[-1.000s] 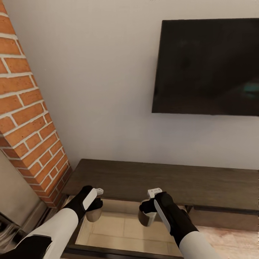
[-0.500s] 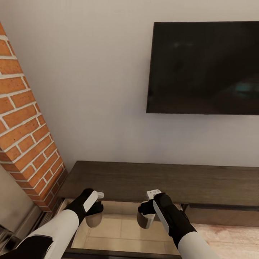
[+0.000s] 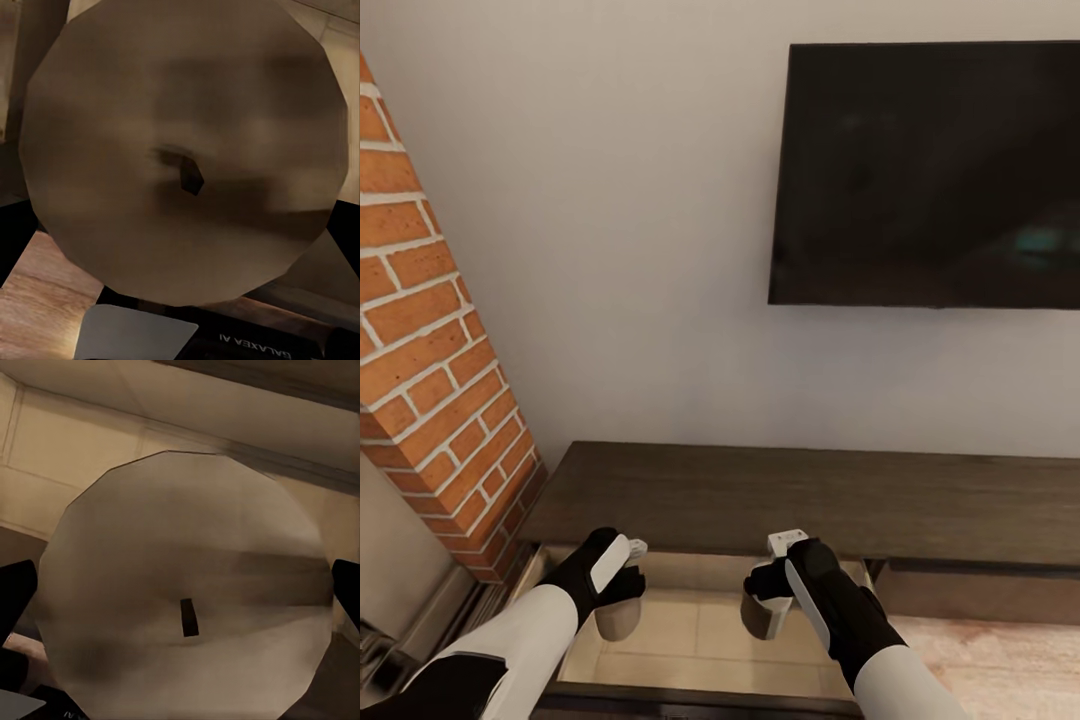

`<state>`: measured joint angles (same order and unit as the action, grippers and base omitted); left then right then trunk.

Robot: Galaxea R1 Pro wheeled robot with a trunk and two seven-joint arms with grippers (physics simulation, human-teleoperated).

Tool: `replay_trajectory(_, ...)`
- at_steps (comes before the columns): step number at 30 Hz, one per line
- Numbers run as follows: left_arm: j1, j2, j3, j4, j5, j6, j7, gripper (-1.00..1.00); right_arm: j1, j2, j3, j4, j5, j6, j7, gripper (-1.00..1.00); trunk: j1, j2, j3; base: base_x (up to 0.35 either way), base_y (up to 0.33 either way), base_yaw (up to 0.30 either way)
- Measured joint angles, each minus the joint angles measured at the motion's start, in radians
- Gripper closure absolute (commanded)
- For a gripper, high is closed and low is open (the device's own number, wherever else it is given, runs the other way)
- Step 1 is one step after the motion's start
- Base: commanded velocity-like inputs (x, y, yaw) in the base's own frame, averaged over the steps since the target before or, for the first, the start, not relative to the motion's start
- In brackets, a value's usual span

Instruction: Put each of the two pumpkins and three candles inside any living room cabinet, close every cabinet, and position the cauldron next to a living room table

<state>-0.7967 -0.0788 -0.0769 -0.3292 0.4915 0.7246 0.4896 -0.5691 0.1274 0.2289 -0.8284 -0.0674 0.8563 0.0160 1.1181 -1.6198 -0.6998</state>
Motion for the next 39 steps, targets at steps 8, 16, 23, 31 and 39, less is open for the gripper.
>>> replay_trajectory(8,-0.001,0.001,0.003,-0.003,0.003,-0.001,0.0,1.0,0.002,0.001,0.0,0.032,0.005,-0.031,-0.001,1.0,0.031,-0.056,-0.025,-0.003,0.002,-0.001)
replay_trajectory(16,-0.001,0.001,0.003,-0.002,0.003,0.0,0.0,1.0,0.002,0.001,0.0,0.034,0.005,-0.036,-0.001,1.0,0.061,-0.112,-0.044,0.0,0.0,-0.169)
replay_trajectory(23,-0.001,0.002,0.004,-0.001,0.005,0.003,0.0,1.0,0.002,0.001,0.0,0.034,0.006,-0.036,-0.001,1.0,0.088,-0.161,-0.058,-0.063,0.028,-0.208)
replay_trajectory(31,-0.001,0.003,0.005,-0.003,0.002,0.004,0.0,1.0,0.002,0.001,0.0,0.034,0.005,-0.036,-0.001,1.0,0.119,-0.217,-0.079,-0.033,0.019,-0.051)
replay_trajectory(39,-0.001,0.004,0.006,-0.004,0.003,0.004,0.0,1.0,0.002,0.008,0.0,0.034,0.006,-0.036,-0.001,1.0,0.149,-0.273,-0.104,0.0,0.0,-0.001)
